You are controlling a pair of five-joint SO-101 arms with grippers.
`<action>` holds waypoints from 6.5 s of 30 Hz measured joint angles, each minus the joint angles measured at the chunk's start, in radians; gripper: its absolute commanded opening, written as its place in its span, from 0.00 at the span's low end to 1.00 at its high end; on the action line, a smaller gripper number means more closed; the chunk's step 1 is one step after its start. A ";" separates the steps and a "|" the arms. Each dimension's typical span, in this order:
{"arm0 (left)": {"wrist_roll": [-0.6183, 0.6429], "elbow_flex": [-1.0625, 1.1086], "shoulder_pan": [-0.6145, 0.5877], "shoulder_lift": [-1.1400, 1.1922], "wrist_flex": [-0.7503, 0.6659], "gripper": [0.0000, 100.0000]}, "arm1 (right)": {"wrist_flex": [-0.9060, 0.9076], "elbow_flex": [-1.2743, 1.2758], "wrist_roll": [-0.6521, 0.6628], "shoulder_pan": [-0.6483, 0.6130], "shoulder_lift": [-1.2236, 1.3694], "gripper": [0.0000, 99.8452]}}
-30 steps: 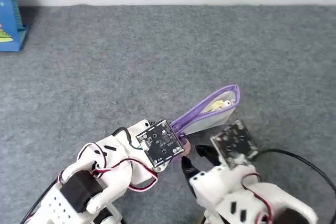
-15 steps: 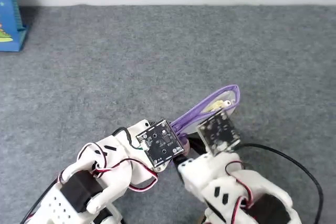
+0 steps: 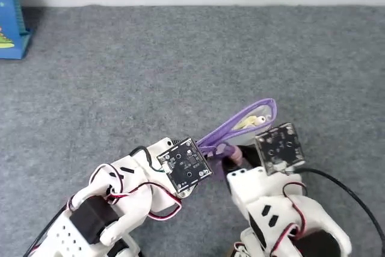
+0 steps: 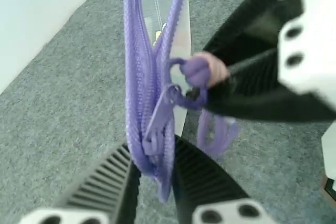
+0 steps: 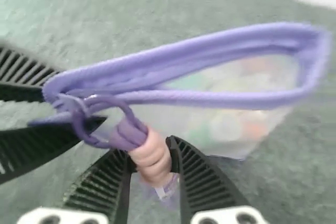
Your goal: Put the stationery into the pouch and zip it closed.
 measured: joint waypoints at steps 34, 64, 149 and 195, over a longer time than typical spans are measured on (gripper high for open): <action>0.000 0.006 0.002 0.002 -0.009 0.01 | -0.408 0.100 -0.034 0.632 0.000 0.01; 0.000 0.012 0.003 0.002 -0.012 0.04 | -0.516 0.164 -0.040 0.657 0.000 0.01; 0.216 0.614 -0.595 -0.362 -0.267 0.01 | -0.261 0.362 -0.049 0.269 0.176 0.01; 0.213 0.799 -0.598 -0.624 0.092 0.02 | -0.187 0.902 -0.049 0.417 -0.298 0.01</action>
